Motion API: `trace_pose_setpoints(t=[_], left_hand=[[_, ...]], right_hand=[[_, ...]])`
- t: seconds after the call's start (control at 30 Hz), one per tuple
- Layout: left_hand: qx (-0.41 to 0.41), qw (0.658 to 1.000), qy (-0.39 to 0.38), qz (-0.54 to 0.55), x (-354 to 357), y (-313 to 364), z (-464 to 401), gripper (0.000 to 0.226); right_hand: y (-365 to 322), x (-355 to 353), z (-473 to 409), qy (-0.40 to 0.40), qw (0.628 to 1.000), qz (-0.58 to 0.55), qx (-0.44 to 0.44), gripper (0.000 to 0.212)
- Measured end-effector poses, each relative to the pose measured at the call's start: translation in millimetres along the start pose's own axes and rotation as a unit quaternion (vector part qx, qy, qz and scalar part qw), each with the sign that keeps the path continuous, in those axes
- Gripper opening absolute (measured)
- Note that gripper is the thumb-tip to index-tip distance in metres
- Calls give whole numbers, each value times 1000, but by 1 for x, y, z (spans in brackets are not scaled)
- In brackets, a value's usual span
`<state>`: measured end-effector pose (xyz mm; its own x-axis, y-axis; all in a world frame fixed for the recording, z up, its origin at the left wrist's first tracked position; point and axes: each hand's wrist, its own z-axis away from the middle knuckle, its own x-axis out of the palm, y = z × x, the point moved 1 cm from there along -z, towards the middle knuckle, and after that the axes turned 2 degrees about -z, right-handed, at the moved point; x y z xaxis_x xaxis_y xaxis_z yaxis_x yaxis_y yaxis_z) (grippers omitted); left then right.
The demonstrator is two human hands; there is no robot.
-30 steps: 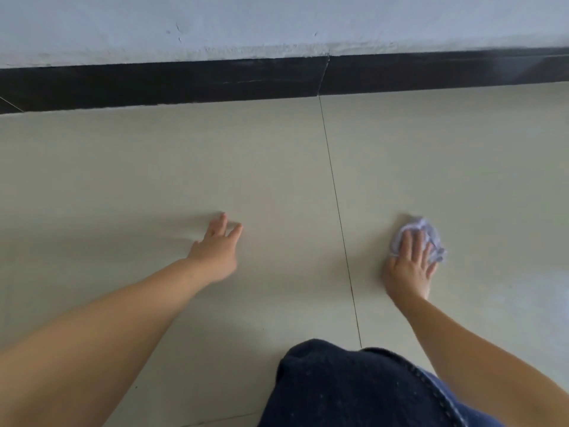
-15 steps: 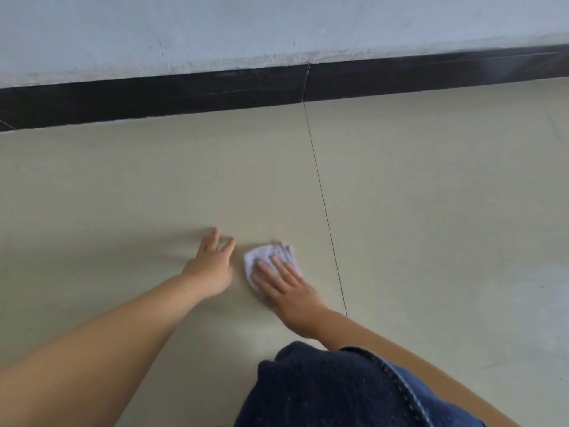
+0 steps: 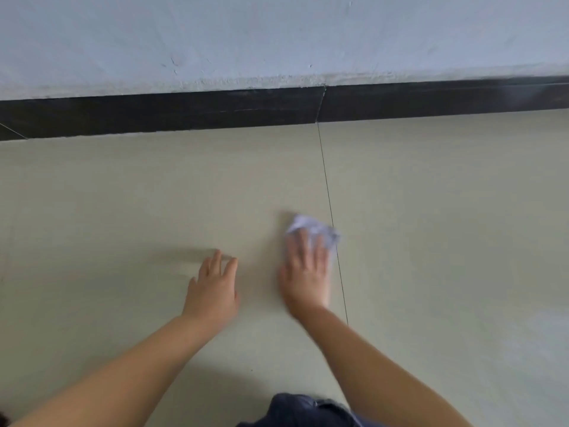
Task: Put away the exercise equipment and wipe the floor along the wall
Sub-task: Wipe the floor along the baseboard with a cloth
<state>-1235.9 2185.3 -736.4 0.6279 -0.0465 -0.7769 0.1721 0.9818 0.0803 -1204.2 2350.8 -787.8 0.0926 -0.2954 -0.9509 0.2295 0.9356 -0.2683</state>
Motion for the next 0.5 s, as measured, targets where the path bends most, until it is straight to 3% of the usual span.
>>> trace_pose_setpoints(t=[0.1,0.17,0.2,0.3,0.37,0.43,0.5], left_hand=[[-32,999,37,21,-2,4,-8,64],[-32,999,10,29,-4,8,-18,73],[-28,999,-3,29,-7,11,-24,79],[-40,997,-37,46,-16,22,-45,96],[-62,996,-53,47,-17,27,-53,105],[-70,995,-60,35,-14,30,-55,108],[-72,995,-59,28,-13,29,-55,108]], right_hand=[[-22,5,-19,-101,951,33,-289,49],[8,2,-53,-94,926,67,-360,49],[31,0,-74,-83,932,84,-343,49],[114,-20,-134,-15,985,77,-151,51],[161,-48,-155,21,999,35,35,49],[177,-75,-165,32,974,-28,224,51],[152,-81,-172,36,944,-48,324,53]])
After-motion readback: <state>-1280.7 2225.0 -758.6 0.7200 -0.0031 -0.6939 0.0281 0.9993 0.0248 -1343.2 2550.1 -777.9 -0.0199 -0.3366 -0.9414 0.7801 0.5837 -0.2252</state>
